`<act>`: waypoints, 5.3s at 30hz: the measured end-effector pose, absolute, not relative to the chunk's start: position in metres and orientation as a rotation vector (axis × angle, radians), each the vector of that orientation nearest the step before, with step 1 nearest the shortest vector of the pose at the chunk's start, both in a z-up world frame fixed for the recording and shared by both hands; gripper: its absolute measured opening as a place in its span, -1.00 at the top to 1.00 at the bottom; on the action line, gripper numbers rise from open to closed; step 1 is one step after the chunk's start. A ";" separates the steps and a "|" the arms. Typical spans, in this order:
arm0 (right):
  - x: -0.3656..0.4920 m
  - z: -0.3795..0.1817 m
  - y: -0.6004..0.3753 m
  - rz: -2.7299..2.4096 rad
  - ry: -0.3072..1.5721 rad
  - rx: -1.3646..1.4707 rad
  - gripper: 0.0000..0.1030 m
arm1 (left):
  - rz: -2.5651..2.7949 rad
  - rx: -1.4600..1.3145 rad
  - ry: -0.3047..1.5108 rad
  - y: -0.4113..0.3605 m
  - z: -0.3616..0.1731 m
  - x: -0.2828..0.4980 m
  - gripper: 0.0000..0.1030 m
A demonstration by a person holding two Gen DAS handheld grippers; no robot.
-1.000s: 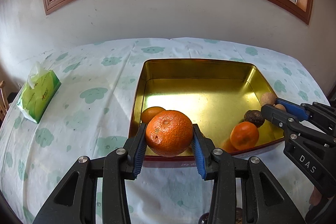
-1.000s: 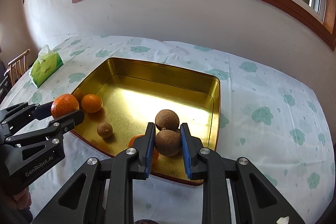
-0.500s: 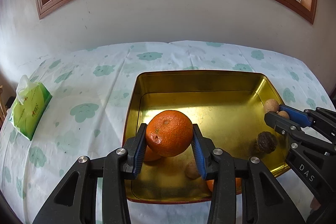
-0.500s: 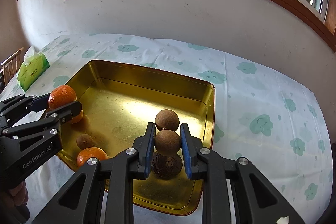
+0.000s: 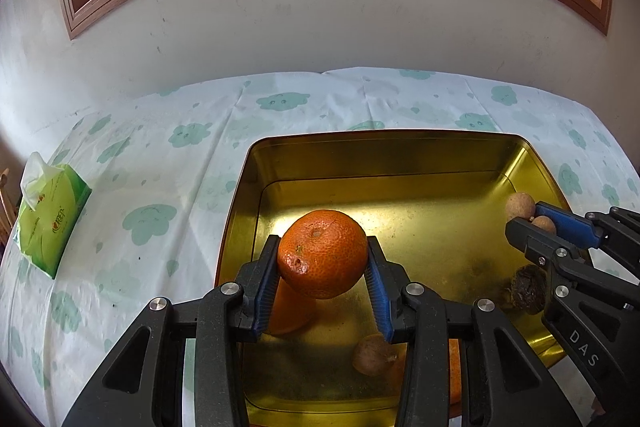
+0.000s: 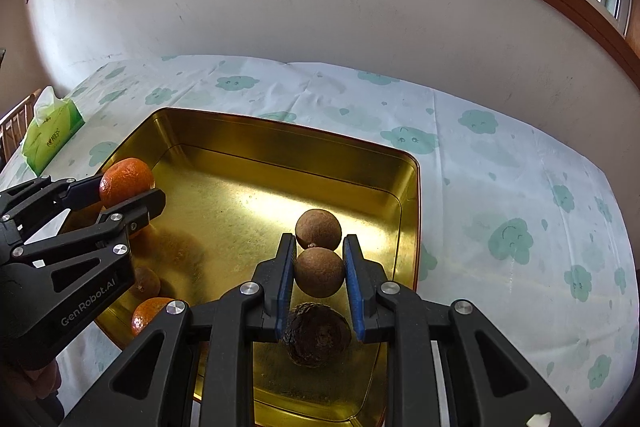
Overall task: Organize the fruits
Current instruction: 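Open both grippers to drop the mandarin and longans into the tin, then move both open grippers back toward the remaining fruits, then grasp the dark brown round fruit with the right gripper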
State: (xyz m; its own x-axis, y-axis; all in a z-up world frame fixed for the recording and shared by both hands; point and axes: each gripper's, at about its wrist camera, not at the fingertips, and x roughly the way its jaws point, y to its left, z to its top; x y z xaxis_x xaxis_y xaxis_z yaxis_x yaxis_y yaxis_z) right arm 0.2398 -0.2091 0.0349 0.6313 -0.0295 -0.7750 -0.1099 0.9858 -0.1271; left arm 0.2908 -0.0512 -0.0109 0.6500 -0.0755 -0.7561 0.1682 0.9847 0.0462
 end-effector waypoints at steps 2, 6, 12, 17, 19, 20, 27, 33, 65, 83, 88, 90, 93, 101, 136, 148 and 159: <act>0.243 0.033 -0.210 0.044 0.894 -0.165 0.57 | -0.133 0.110 0.858 -0.050 -0.012 0.294 0.19; 0.247 0.029 -0.212 0.040 0.904 -0.158 0.57 | -0.125 0.091 0.871 -0.048 -0.015 0.300 0.19; 0.249 0.025 -0.215 0.037 0.915 -0.149 0.56 | -0.119 0.090 0.894 -0.050 -0.021 0.303 0.19; 0.248 0.026 -0.214 0.040 0.911 -0.149 0.55 | -0.113 0.094 0.900 -0.051 -0.023 0.304 0.19; 0.248 0.026 -0.214 0.041 0.910 -0.148 0.52 | -0.117 0.094 0.903 -0.051 -0.023 0.304 0.18; 0.248 0.027 -0.214 0.037 0.907 -0.148 0.47 | -0.117 0.094 0.904 -0.051 -0.023 0.304 0.18; 0.244 0.034 -0.214 0.035 0.890 -0.150 0.35 | -0.123 0.073 0.889 -0.049 -0.018 0.299 0.02; 0.236 0.046 -0.215 0.031 0.867 -0.145 0.26 | -0.127 0.081 0.857 -0.049 -0.004 0.289 -0.09; 0.103 0.089 -0.205 0.035 0.787 -0.118 0.26 | -0.098 0.064 0.785 -0.011 0.030 0.155 -0.09; 0.032 0.051 -0.218 0.009 0.849 -0.080 0.26 | -0.114 0.061 0.844 -0.005 -0.011 0.084 -0.09; 0.020 0.041 -0.216 0.013 0.868 -0.081 0.26 | -0.120 0.047 0.860 -0.006 -0.018 0.072 -0.09; 0.016 0.038 -0.215 0.017 0.870 -0.074 0.26 | -0.120 0.041 0.862 -0.005 -0.020 0.067 -0.09; 0.012 0.036 -0.215 0.021 0.874 -0.065 0.26 | -0.121 0.037 0.864 -0.006 -0.022 0.063 -0.09; 0.004 0.030 -0.214 0.023 0.880 -0.056 0.26 | -0.123 0.040 0.860 -0.009 -0.025 0.054 -0.09; 0.045 0.006 -0.210 0.058 0.937 -0.053 0.26 | -0.109 0.035 0.872 -0.006 -0.044 0.068 -0.09; 0.064 0.003 -0.197 0.064 0.925 -0.109 0.24 | -0.139 0.039 0.879 -0.014 -0.044 0.078 -0.09; 0.067 0.002 -0.201 0.040 0.903 -0.117 0.34 | -0.182 0.024 0.897 -0.023 -0.042 0.086 -0.09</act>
